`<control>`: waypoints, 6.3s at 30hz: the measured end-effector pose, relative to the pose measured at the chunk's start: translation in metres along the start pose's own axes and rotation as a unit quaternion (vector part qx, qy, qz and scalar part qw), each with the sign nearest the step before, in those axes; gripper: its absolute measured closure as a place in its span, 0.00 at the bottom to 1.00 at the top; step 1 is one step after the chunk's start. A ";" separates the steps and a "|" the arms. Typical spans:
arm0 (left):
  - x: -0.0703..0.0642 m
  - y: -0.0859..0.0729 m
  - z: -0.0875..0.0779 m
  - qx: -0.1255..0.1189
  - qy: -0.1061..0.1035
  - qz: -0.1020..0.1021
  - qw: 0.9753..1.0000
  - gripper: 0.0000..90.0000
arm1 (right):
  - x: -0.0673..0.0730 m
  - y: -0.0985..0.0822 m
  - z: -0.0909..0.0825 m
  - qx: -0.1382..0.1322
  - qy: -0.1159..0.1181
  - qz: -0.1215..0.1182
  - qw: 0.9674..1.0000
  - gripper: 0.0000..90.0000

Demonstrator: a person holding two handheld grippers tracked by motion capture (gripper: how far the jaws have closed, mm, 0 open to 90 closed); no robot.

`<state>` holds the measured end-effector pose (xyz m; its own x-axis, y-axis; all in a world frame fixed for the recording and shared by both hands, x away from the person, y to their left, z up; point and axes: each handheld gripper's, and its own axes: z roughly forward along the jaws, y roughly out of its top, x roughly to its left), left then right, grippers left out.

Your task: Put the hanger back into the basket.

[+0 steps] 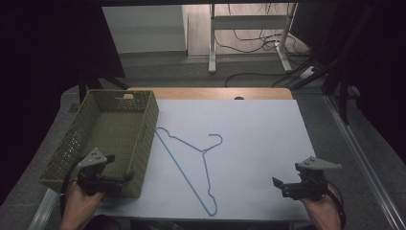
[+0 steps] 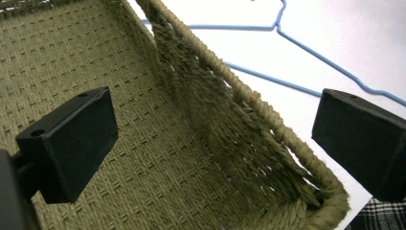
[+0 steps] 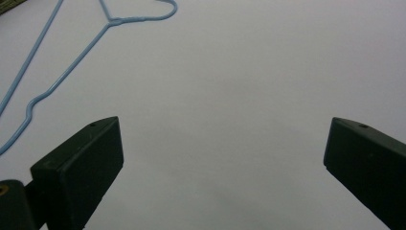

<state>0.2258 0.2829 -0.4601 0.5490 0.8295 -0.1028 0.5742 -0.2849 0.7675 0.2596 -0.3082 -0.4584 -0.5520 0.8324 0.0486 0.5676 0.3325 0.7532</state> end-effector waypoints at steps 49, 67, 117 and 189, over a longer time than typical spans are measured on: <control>-0.032 0.038 0.010 -0.030 -0.035 0.033 0.998 0.03 | 0.023 0.029 0.016 0.011 0.016 -0.021 1.000 0.00; -0.076 0.072 0.046 -0.003 -0.089 0.066 0.994 0.03 | 0.025 0.049 0.023 0.005 0.024 -0.028 0.999 0.00; -0.088 0.047 0.140 0.039 -0.100 0.085 0.991 0.02 | 0.047 0.125 0.156 0.058 0.054 -0.067 0.995 0.00; -0.082 0.132 0.248 0.118 -0.135 0.146 0.973 0.81 | 0.057 0.149 0.208 0.066 0.041 -0.064 0.995 0.96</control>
<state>0.4073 0.0585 -0.5075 0.8313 0.5486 -0.0897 0.4758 -0.6188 0.6251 0.4397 -0.1187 -0.4796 -0.6700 0.7422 0.0162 0.5617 0.4926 0.6648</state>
